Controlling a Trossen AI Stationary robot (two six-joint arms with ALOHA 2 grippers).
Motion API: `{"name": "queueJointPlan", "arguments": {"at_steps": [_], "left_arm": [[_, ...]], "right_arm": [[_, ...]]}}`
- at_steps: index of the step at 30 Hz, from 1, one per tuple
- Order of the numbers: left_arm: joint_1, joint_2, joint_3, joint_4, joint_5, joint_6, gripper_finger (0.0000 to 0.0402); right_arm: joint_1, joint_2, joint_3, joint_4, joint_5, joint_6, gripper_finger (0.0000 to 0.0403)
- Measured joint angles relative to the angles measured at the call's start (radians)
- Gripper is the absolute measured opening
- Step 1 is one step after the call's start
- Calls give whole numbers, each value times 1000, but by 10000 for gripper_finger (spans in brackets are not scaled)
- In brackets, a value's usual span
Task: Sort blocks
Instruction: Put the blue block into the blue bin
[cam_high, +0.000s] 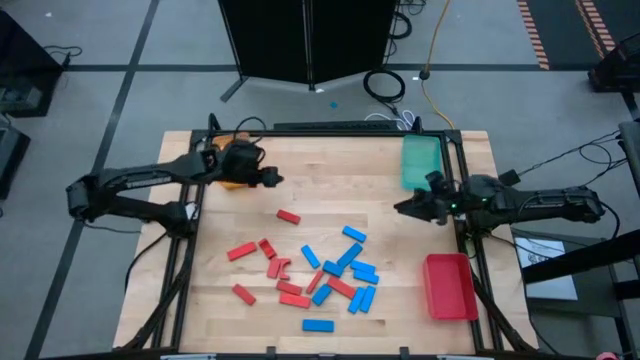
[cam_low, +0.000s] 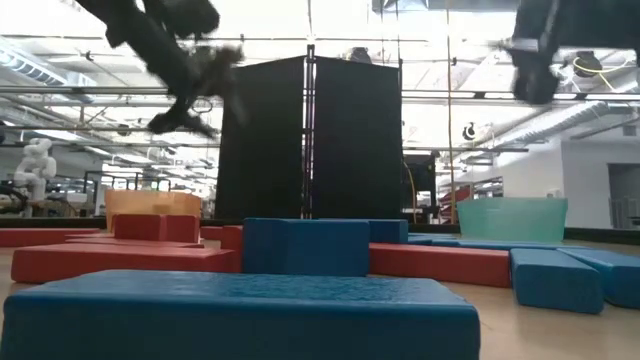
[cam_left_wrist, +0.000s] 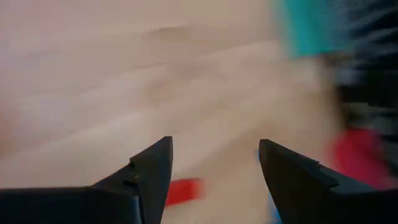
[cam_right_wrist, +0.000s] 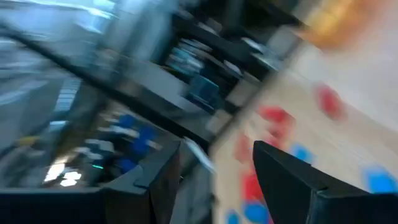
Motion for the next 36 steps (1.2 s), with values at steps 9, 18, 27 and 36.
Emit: {"name": "queueJointPlan", "arguments": {"at_steps": [9, 18, 27, 36], "left_arm": [[-355, -84, 2, 0, -109, -236, 228], [-595, -4, 1, -163, -182, -393, 228], [-748, 80, 0, -163, -262, -455, 228], [-741, 98, 0, -225, -301, -429, 228]], "right_arm": [[0, 230, 281, -236, -33, -270, 194], [43, 676, 660, -783, 25, -698, 194], [95, 1006, 779, -951, 85, -611, 194], [90, 1199, 780, -881, 86, -591, 255]]}}
